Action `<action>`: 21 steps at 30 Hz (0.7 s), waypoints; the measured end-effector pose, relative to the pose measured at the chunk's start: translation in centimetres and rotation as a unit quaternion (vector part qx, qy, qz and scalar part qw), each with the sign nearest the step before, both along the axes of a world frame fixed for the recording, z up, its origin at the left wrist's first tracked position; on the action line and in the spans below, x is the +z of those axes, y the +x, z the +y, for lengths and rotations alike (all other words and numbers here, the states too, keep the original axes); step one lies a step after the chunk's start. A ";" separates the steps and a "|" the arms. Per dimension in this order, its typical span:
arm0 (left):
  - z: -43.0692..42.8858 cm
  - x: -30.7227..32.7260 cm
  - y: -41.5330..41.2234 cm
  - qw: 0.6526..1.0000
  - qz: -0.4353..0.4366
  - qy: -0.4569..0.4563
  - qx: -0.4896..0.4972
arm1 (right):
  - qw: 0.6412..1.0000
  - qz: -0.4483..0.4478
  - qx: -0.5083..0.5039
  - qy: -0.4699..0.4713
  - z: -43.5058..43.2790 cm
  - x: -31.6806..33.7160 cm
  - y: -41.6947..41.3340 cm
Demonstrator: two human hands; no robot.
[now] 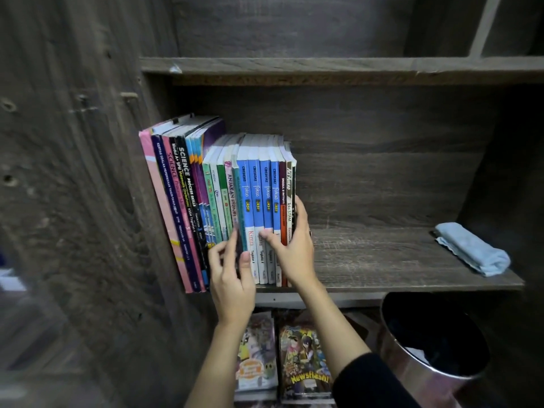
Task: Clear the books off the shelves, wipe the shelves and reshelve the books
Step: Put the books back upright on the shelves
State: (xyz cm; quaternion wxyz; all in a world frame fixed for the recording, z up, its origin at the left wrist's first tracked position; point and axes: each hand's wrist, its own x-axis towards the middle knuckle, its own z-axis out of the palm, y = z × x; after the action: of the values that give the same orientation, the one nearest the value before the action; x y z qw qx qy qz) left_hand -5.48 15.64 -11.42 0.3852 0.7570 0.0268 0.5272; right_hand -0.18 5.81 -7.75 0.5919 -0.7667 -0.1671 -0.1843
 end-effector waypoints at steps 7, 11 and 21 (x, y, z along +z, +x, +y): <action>0.4 1.2 0.1 0.989 0.023 -0.136 -0.055 | 0.991 0.067 0.112 0.040 -2.8 -2.0 -0.4; 0.7 1.6 0.3 0.985 0.020 -0.163 -0.057 | 0.988 0.087 0.117 0.059 -3.4 -2.3 0.0; 0.2 1.8 1.0 0.988 0.043 -0.150 -0.013 | 0.977 0.119 0.164 0.058 -4.5 -2.8 1.1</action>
State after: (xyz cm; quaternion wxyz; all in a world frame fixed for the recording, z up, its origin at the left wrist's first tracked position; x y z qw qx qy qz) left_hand -4.51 15.87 -9.66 0.5000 0.7126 0.1126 0.4791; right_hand 0.93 1.28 -10.57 0.6735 -0.7095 -0.2075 -0.0014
